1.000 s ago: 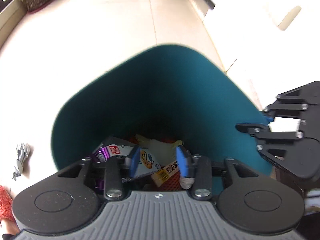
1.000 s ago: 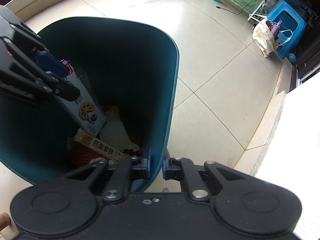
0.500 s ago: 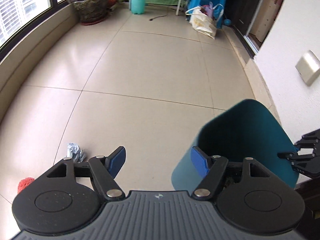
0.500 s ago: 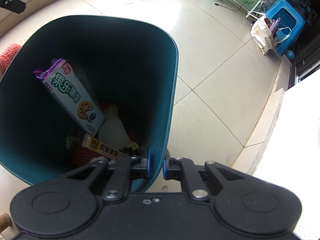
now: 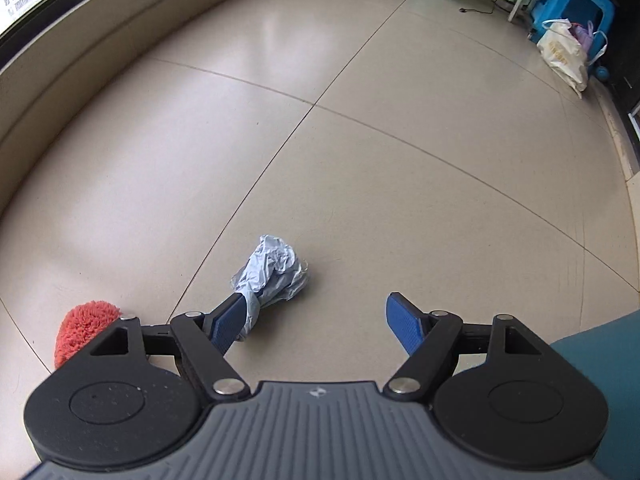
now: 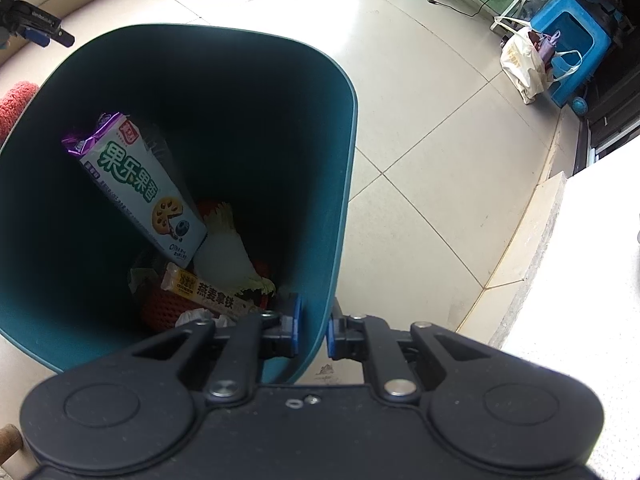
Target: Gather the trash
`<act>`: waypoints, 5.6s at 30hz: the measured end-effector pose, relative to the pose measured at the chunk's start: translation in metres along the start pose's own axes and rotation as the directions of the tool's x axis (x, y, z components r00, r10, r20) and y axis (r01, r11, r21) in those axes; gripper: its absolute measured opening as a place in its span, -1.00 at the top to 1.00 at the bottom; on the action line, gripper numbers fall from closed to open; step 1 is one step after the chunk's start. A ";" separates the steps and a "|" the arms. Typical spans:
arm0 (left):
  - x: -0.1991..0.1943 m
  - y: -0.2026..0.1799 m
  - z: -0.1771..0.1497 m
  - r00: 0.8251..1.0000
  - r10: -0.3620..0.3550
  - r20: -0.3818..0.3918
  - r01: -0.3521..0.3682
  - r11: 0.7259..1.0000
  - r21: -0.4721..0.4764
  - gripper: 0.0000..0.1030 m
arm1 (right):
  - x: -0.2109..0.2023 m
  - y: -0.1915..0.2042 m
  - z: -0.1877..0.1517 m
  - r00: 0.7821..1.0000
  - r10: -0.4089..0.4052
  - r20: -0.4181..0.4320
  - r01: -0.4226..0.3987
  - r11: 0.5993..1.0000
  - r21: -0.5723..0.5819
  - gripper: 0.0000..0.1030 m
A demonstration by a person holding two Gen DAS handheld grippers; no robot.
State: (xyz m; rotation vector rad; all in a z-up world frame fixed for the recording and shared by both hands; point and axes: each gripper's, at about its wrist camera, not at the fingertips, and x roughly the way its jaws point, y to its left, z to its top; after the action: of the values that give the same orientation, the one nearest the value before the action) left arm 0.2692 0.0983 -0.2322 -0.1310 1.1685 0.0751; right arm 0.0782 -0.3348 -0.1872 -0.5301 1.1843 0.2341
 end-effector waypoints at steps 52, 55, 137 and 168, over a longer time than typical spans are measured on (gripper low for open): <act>-0.028 0.003 -0.044 0.992 0.127 -0.005 -0.125 0.987 0.103 0.31 | 0.001 0.015 0.002 0.996 -0.086 -0.016 0.086 0.996 -0.019 0.69; -0.066 -0.014 -0.050 0.995 0.094 0.028 -0.096 0.987 0.126 0.31 | 0.000 0.011 0.000 0.997 -0.075 -0.005 0.075 0.997 -0.001 0.71; -0.198 -0.290 -0.154 0.979 -0.202 0.008 0.169 0.844 0.509 -0.26 | -0.127 -0.003 -0.041 0.960 -0.017 0.279 -0.020 0.992 0.128 -0.20; -0.316 -0.191 -0.254 0.893 -0.322 0.313 0.158 0.878 0.452 -0.59 | -0.196 0.060 -0.125 0.827 -0.078 0.556 -0.166 0.912 0.375 -1.00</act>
State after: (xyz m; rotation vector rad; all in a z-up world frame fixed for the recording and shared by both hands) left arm -0.0610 -0.1238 -0.0269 0.1136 0.7462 -0.3637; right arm -0.1228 -0.3276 -0.0566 -0.0409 0.6314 0.1579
